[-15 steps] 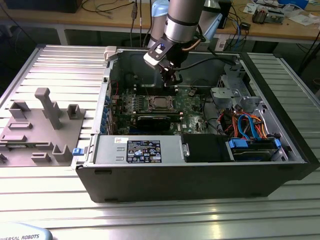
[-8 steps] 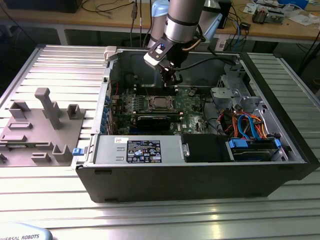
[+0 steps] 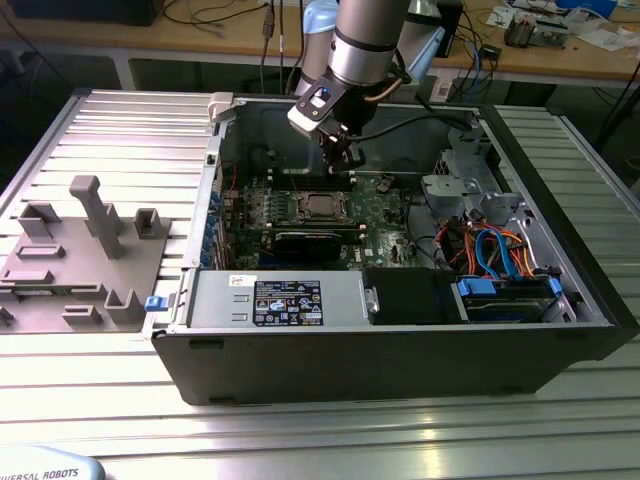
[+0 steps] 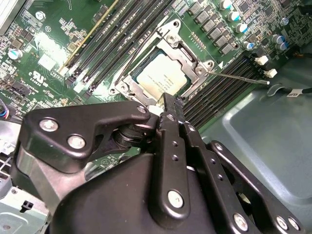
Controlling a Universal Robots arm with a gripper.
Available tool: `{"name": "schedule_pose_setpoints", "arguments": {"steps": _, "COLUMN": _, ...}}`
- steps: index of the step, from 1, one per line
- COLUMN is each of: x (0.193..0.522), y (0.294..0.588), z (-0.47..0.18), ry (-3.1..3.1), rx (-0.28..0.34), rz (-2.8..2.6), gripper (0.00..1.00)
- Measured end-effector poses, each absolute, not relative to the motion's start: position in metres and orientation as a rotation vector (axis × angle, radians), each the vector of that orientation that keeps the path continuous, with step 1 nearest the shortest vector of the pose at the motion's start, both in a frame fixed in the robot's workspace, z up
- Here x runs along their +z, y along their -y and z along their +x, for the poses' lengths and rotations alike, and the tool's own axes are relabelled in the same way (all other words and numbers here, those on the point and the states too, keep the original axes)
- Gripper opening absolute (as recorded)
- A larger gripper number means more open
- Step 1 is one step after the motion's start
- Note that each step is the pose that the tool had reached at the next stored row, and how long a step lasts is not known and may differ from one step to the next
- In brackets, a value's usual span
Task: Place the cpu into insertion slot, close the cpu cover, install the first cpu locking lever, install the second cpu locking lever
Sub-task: 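Install the first cpu locking lever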
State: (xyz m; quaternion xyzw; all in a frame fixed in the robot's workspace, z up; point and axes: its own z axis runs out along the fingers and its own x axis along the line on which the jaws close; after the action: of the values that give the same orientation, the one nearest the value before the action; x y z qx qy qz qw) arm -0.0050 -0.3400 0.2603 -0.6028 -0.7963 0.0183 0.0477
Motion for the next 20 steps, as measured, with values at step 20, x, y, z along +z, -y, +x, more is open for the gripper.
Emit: {"name": "schedule_pose_setpoints", "arguments": {"steps": 20, "x": 0.2603, "y": 0.34, "z": -0.005, "ry": 2.483, "rx": 0.06, "rz": -1.766, "gripper": 0.11}}
